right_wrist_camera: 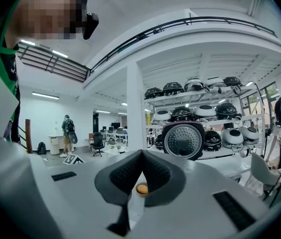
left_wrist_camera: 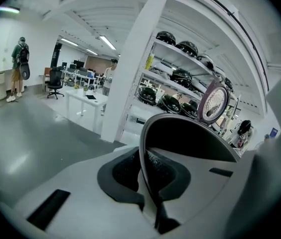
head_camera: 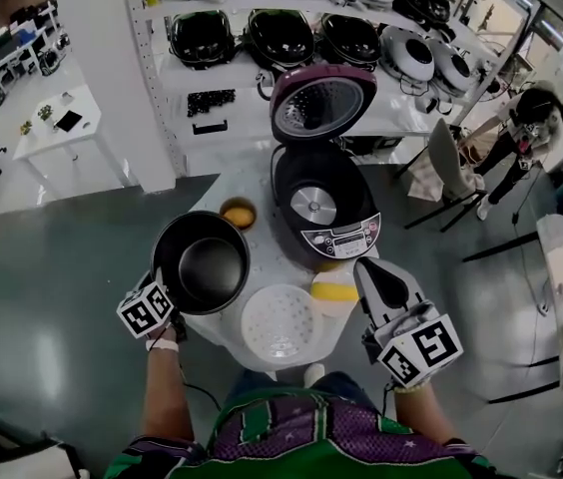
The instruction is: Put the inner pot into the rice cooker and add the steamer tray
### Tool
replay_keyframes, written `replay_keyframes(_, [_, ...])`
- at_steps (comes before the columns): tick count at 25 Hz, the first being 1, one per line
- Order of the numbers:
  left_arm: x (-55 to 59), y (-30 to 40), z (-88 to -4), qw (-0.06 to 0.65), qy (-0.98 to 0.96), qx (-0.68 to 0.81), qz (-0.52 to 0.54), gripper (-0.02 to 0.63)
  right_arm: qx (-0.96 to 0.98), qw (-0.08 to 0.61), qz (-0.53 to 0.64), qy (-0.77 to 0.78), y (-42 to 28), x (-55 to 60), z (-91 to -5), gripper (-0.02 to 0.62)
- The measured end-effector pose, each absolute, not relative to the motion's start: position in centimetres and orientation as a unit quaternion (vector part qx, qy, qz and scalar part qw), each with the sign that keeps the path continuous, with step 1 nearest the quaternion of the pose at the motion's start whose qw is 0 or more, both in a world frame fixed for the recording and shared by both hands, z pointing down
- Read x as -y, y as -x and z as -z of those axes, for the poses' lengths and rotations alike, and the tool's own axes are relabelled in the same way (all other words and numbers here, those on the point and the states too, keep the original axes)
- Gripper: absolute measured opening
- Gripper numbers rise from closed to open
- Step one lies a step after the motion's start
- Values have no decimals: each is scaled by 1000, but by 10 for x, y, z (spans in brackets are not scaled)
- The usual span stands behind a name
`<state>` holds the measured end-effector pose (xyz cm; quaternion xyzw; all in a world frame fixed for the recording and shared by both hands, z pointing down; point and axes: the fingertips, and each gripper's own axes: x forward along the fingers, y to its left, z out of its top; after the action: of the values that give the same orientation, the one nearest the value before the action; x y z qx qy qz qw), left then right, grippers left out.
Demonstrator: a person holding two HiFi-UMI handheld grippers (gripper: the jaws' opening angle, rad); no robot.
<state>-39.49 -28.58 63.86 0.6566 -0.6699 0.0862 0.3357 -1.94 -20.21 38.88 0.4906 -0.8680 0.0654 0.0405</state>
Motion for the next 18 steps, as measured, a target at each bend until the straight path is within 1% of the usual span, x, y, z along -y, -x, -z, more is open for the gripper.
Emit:
replay_keyframes(7, [284, 394, -595, 332, -664, 668, -45, 31, 875, 28, -62, -479, 28, 197, -379, 6])
replay_keyframes(12, [290, 381, -565, 328, -678, 657, -26, 31, 884, 13, -60, -464, 27, 198, -375, 6])
replay_keyframes(18, [306, 347, -536, 330, -684, 651, -10, 31, 888, 2, -59, -455, -2, 204, -369, 6])
